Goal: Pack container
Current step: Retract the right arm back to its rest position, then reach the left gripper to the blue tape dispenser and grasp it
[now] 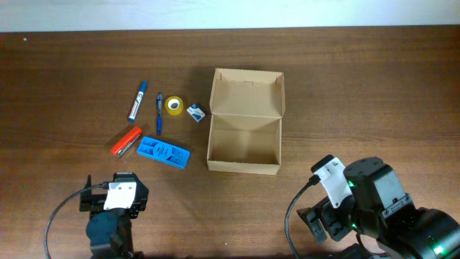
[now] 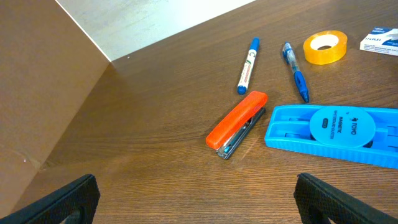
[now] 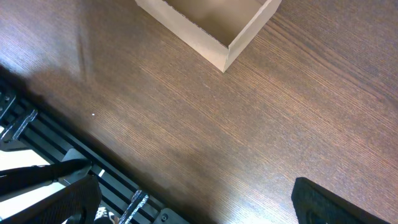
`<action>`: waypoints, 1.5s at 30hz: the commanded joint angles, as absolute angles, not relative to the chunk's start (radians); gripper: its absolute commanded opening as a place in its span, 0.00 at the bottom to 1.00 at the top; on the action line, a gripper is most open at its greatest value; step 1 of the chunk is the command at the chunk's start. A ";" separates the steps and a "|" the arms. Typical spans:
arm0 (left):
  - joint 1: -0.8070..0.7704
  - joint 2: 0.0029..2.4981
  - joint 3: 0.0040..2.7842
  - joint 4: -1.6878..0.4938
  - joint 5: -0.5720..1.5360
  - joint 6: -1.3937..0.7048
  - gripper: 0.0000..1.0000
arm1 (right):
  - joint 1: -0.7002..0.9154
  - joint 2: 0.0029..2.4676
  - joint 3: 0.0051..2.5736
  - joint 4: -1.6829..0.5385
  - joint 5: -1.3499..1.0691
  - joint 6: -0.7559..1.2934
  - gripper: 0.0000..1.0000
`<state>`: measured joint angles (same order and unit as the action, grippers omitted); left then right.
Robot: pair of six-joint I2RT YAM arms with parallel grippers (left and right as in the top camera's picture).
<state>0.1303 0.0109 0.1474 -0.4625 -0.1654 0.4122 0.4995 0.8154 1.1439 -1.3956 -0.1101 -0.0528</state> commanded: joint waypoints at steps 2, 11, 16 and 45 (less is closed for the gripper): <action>0.125 0.007 0.145 -0.460 -0.165 0.421 1.00 | 0.492 0.811 1.158 -1.396 -0.123 -0.051 0.99; 0.125 0.007 0.145 -0.435 0.274 0.243 1.00 | 0.492 0.811 1.158 -1.396 -0.123 -0.051 0.99; 0.125 0.015 0.145 -0.318 0.275 0.079 1.00 | 0.492 0.811 1.158 -1.396 -0.123 -0.051 0.99; 0.120 1.492 1.113 -0.670 0.361 -0.198 1.00 | 0.492 0.811 1.158 -1.396 -0.123 -0.051 0.99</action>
